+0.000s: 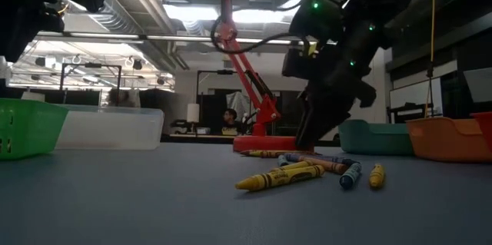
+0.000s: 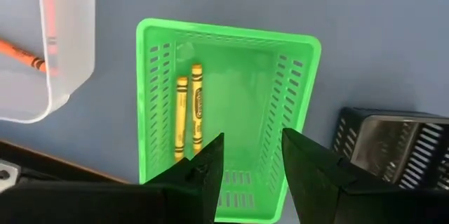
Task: Sort crayons
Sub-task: Put the brown crayon into the orange bin
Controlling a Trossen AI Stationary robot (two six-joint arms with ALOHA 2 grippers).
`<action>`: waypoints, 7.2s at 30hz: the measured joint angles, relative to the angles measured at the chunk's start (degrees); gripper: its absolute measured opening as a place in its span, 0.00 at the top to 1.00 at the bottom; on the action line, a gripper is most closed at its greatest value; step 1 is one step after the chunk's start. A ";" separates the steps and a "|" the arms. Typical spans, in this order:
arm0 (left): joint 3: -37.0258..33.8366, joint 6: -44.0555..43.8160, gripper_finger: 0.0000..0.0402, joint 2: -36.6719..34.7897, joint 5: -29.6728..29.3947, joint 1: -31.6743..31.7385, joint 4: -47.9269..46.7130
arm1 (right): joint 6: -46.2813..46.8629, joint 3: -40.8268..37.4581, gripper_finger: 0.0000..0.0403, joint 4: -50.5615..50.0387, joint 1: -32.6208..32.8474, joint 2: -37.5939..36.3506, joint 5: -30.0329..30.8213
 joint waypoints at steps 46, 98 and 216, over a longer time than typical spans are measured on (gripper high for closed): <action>0.00 0.30 0.68 0.02 -21.93 0.02 26.06 | -1.40 0.34 0.97 -3.44 -0.09 0.55 -1.57; 0.00 10.67 0.68 0.04 -30.79 4.44 33.82 | 8.28 5.36 0.98 -46.36 -0.04 -31.97 0.15; -0.02 10.71 0.68 0.02 -30.82 4.43 34.39 | 8.25 1.79 0.94 -56.92 -0.04 -25.23 3.51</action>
